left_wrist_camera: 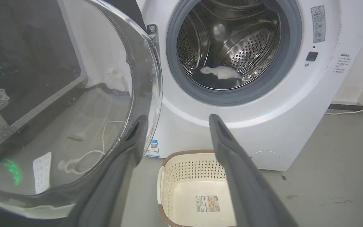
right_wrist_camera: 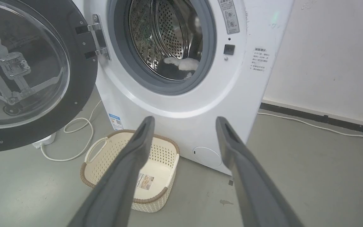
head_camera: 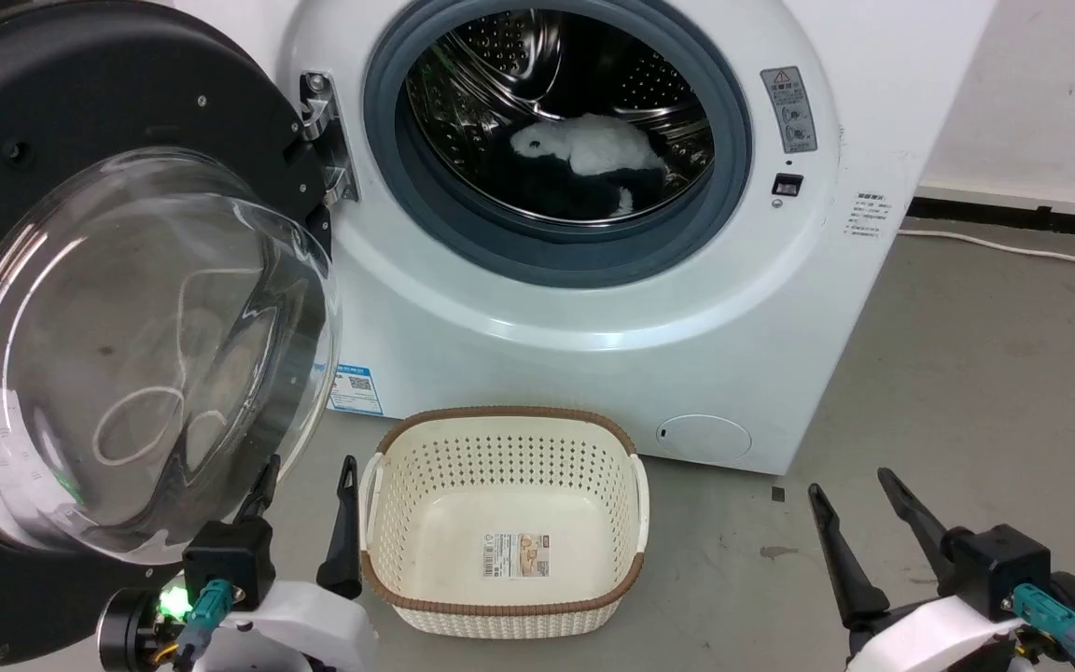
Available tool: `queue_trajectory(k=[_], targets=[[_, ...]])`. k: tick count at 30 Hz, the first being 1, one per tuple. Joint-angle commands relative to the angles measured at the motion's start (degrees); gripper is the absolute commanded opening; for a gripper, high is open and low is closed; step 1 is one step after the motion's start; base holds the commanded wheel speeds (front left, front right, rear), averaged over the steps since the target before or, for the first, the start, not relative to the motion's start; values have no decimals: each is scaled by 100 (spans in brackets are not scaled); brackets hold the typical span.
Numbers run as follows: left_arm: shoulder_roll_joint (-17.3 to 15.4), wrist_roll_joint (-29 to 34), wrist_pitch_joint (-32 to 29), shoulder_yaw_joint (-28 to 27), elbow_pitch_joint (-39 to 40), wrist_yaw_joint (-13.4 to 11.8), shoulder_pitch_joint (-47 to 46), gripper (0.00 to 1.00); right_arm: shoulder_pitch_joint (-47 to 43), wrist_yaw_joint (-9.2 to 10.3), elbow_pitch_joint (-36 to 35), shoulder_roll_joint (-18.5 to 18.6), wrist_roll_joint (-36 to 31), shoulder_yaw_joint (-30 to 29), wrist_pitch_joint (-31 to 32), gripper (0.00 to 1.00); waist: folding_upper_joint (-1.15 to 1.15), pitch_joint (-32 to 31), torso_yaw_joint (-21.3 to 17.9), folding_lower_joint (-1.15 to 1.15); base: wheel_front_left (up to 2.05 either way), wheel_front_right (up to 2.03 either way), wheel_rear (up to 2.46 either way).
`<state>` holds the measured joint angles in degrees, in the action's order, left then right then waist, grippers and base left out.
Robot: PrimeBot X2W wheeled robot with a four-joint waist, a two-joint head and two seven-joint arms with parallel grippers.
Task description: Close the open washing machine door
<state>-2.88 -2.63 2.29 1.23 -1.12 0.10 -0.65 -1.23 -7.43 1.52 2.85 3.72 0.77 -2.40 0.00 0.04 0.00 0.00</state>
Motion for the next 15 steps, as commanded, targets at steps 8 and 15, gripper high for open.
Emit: queue_trajectory(k=[8, 15], targets=[[0, -117, 151, 66, -45, -50, 108, 100, -112, -1, 76, 1, 184, 43, -142, 100, 0, -3, 5, 0, 0, 0, 0], [0, -223, 259, 109, -72, -71, 137, 100, -158, -2, 137, 1, 335, 79, -250, 100, 0, -1, 12, 0, 0, 0, 0]])
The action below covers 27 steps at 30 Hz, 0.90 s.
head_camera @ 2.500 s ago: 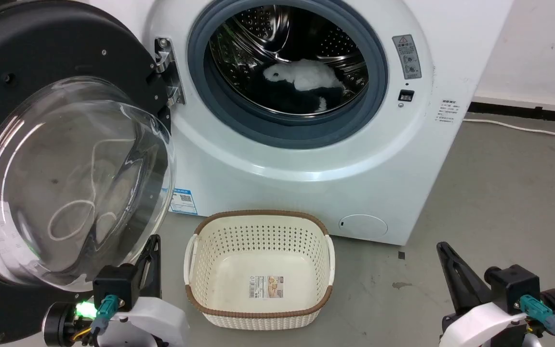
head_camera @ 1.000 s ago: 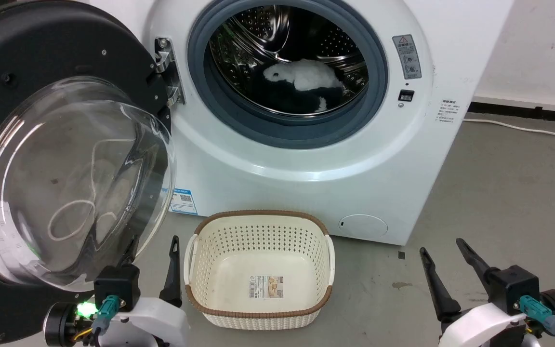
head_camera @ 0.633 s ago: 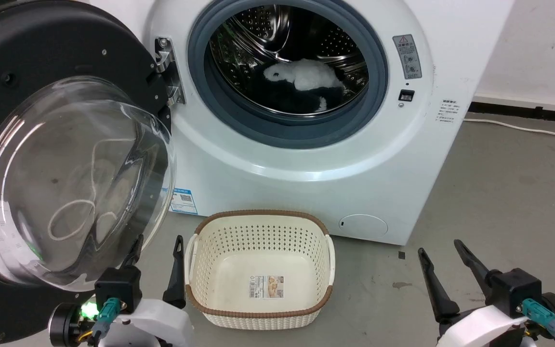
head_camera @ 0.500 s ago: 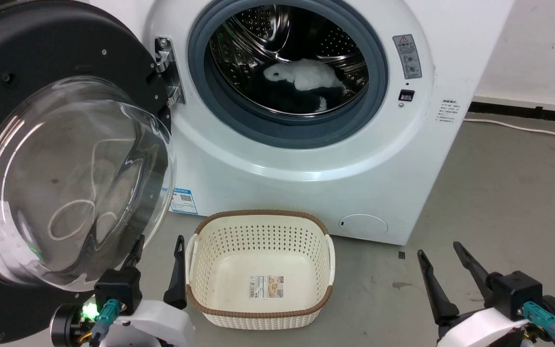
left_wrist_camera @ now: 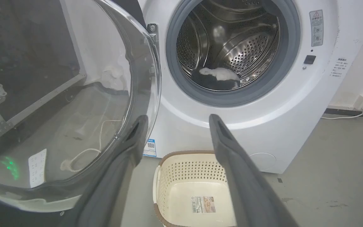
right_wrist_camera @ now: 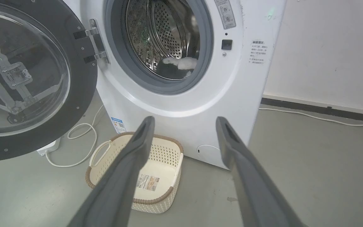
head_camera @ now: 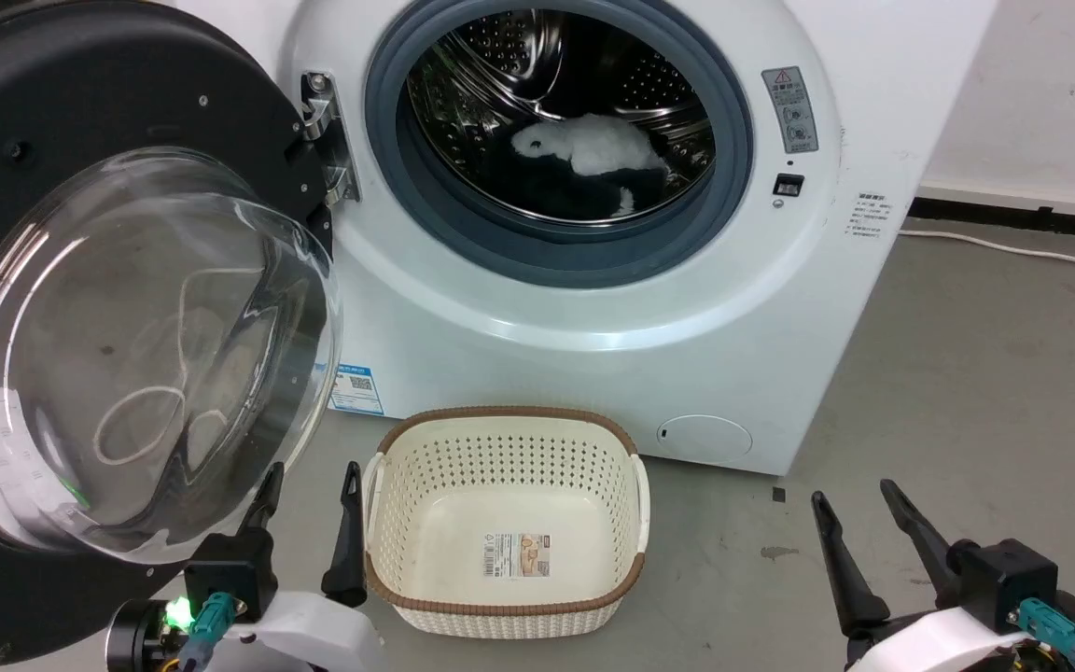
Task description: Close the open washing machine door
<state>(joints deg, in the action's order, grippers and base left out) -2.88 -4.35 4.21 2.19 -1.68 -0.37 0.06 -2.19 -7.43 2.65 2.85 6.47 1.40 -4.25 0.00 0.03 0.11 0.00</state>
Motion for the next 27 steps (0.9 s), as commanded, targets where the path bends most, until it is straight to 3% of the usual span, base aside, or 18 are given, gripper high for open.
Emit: queue_trajectory(k=[1, 2, 3, 4, 8, 16, 27], targets=[[0, -61, 79, 18, -19, -24, 70, 100, -67, -2, 31, 1, 78, 20, -77, 100, 0, -1, 2, 0, 0, 0, 0], [0, -72, 91, 24, -24, -23, 75, 100, -73, -2, 39, 1, 96, 25, -89, 100, 0, -2, 3, 0, 0, 0, 0], [0, -83, 103, 30, -29, -22, 79, 44, -79, -2, 47, 1, 114, 30, -101, 100, 0, -3, 5, 0, 0, 0, 0], [0, -88, 115, 37, -29, -16, 82, 0, -85, -2, 55, 1, 132, 34, -113, 100, 0, -4, 6, 0, 0, 0, 0], [0, -120, 162, 65, 4, 5, 94, 0, -107, -2, 88, 1, 205, 51, -160, 100, 0, -9, 16, 0, 0, 0, 0], [0, -359, 282, -172, 1159, 33, -81, 0, -152, -3, 164, 1, 427, 40, -280, 100, 0, 1, 214, 0, 0, 0, 0], [0, -738, 414, -1226, 2258, -290, -378, 0, -213, -3, 333, 1, 634, 31, -412, 100, 0, -17, 859, 0, 0, 0, 0]])
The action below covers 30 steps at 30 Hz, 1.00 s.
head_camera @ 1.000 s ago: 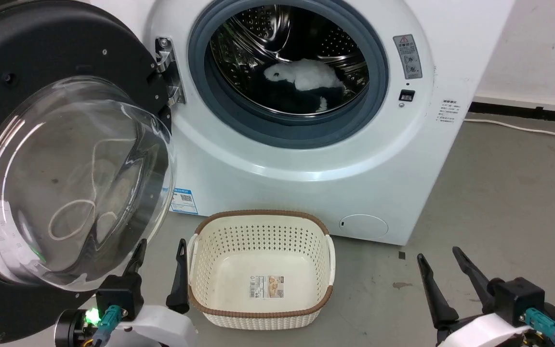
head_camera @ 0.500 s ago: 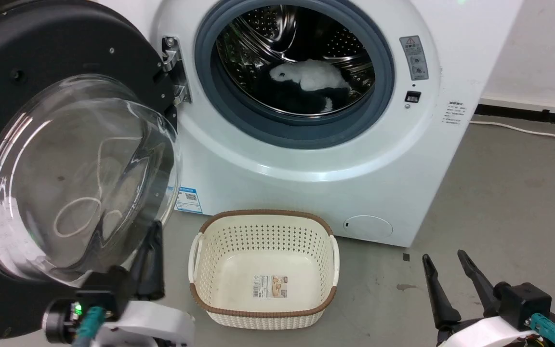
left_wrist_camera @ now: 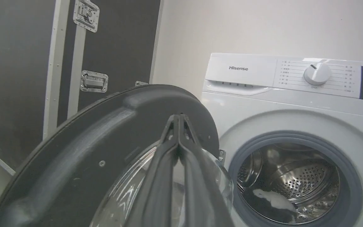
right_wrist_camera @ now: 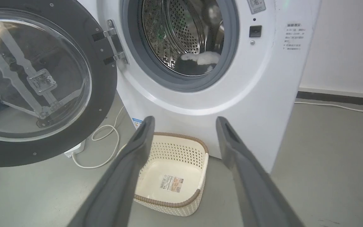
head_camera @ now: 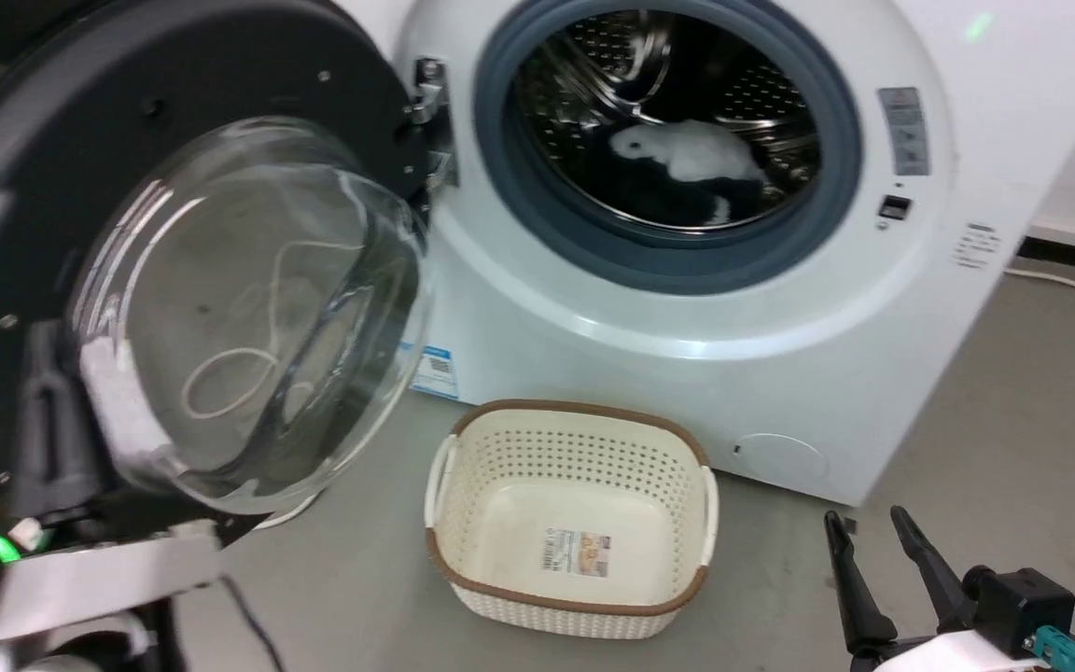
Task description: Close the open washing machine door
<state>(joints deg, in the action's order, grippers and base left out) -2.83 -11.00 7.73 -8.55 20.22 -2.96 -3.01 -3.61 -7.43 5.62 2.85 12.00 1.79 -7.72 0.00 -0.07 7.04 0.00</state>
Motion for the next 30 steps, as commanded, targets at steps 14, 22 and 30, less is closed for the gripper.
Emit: queue_trajectory(k=[14, 22, 30], targets=[[-409, -354, 218, -2095, -1132, 346, -198, 0, -17, -4, 228, 2, 267, 0, -220, 100, 0, 95, 780, 0, 0, 0, 0], [-1518, -504, -76, -2164, -2701, 651, -771, 0, 120, -4, 289, 2, 192, -74, -316, 100, 0, 478, 837, 0, 0, 0, 0], [-2370, -898, -536, -1646, -3871, 877, -1350, 0, 278, -4, 352, 2, 133, -102, -411, 100, 0, 845, 778, 0, 0, 0, 0]])
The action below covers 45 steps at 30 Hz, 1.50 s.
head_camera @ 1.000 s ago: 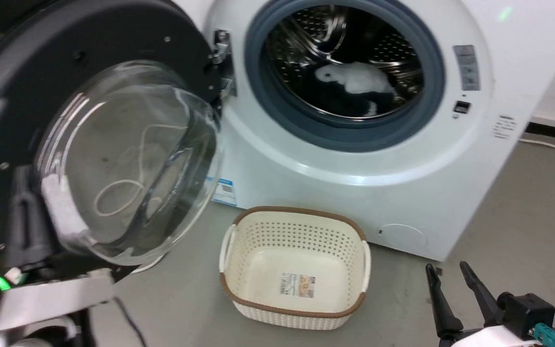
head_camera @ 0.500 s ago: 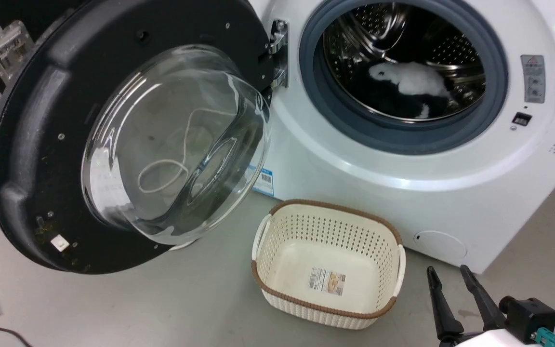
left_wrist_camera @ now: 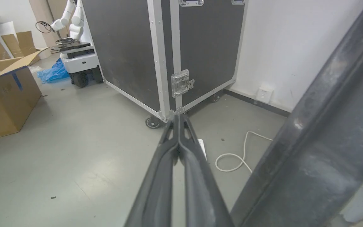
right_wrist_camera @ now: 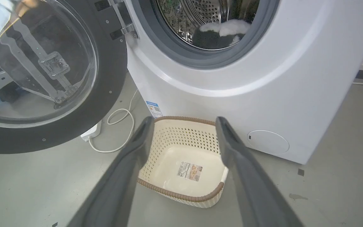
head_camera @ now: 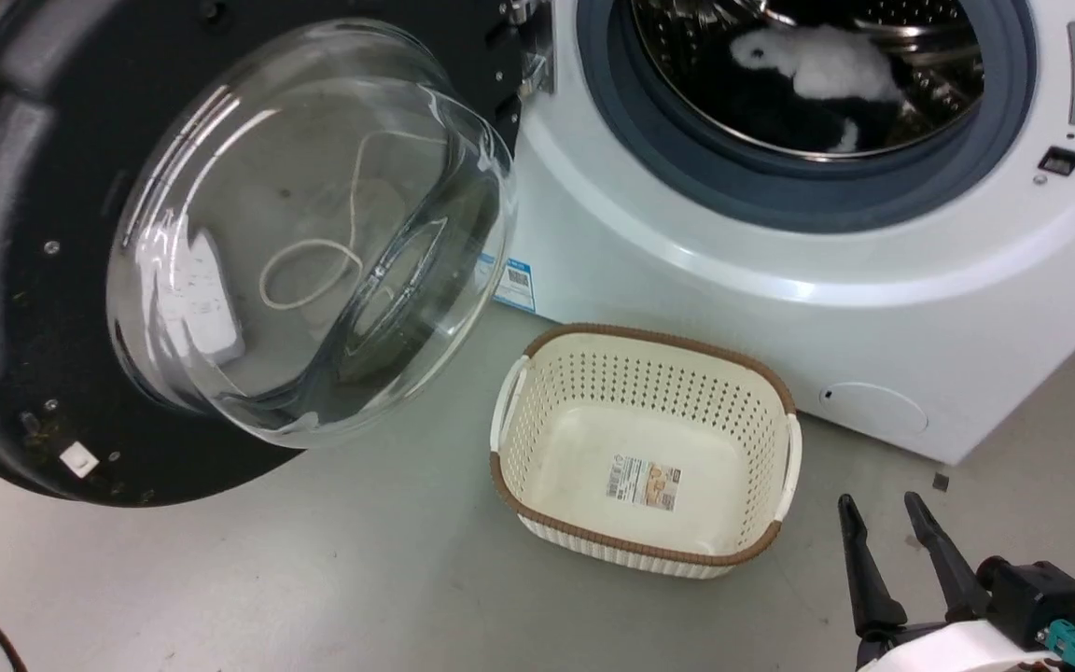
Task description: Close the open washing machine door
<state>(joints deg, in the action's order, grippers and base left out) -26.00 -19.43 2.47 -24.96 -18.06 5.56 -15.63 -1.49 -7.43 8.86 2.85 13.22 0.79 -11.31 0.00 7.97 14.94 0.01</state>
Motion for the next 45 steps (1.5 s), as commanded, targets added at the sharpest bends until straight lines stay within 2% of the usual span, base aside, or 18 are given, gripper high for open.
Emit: queue_trajectory(k=[1, 5, 15, 27, 33, 40, 45], targets=[[-144, -142, -78, 130, -110, 36, -113, 0, 76, -4, 43, 2, 22, 2, -64, 100, 0, 65, -12, -1, 0, 0, 0], [-615, -752, -242, 918, -117, 64, -51, 0, 96, -5, 105, 2, 92, 17, -112, 100, 0, 115, 11, -1, 0, 0, 0], [-1692, -2466, -593, 2440, 87, 124, 268, 0, 193, -5, 257, 2, 325, 16, -231, 100, 0, 105, 167, -1, 0, 0, 0], [-2780, -4026, -583, 4593, 1161, 192, 34, 0, 184, -6, 404, 3, 604, -126, -369, 100, 0, 4, 276, -1, 0, 0, 0], [-2855, -4062, -353, 5766, 2082, 192, -310, 0, 163, -6, 463, 3, 677, -298, -369, 100, 0, -79, 140, -1, 0, 0, 0], [-2570, -3861, -280, 7026, 3016, 192, -853, 0, 91, -6, 531, 3, 745, -566, -369, 100, 0, -263, -91, -1, 0, 0, 0], [-2366, -3799, -196, 7715, 3424, 192, -1149, 0, 82, -6, 549, 3, 810, -777, -369, 100, 0, -326, -334, -1, 0, 0, 0]])
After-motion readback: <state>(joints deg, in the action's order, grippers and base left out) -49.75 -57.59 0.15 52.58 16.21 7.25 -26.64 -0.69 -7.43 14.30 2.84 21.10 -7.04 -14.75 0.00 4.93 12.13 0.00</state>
